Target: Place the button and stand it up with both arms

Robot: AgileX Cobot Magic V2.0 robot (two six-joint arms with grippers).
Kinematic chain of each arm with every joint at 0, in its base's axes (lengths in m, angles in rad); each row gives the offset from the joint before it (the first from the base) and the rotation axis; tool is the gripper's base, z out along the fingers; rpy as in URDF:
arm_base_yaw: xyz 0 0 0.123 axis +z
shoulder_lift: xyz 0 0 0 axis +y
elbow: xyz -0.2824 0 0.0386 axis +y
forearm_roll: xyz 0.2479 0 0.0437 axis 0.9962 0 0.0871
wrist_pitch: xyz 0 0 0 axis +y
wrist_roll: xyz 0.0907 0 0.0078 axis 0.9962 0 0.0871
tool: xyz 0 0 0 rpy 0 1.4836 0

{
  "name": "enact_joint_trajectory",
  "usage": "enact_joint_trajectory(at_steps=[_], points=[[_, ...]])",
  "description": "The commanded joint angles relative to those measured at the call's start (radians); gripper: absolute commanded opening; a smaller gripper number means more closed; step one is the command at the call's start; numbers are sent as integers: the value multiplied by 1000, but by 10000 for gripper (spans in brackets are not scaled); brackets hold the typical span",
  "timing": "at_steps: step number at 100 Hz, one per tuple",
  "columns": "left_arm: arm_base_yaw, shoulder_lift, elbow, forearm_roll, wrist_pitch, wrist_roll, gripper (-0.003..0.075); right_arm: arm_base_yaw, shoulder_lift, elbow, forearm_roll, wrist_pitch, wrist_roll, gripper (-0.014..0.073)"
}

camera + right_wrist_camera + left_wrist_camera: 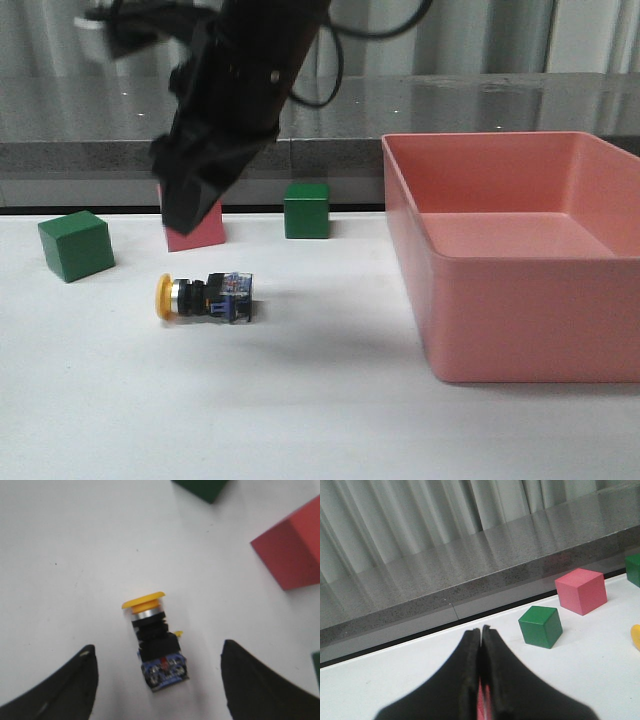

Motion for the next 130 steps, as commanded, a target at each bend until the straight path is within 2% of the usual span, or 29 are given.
enact_joint_trajectory(at_steps=[1, 16, 35, 54, 72, 102, 117, 130], points=[[3, -31, 48, -2, -79, -12, -20, -47, -131, -51, -34, 35, 69, 399], [3, -31, 48, -2, -79, -12, -20, -175, -257, -51, -59, 80, 204, 171], [3, -31, 48, -2, -79, -12, -20, -348, -405, -18, -59, 119, 257, -78], [3, -31, 48, -2, -79, -12, -20, -507, -606, 145, -59, 51, 311, -61], [3, -31, 48, -2, -79, -12, -20, -604, -846, 440, -59, -145, 375, -61], [3, -31, 48, -2, -79, -12, -20, -616, -1218, 986, -57, -514, 396, -61], [3, -31, 48, -2, -79, -12, -20, -616, -1391, 1174, -58, -552, 396, -61], [3, -31, 48, -2, -79, -12, -20, -616, -1525, 1274, -58, -553, 396, -61]])
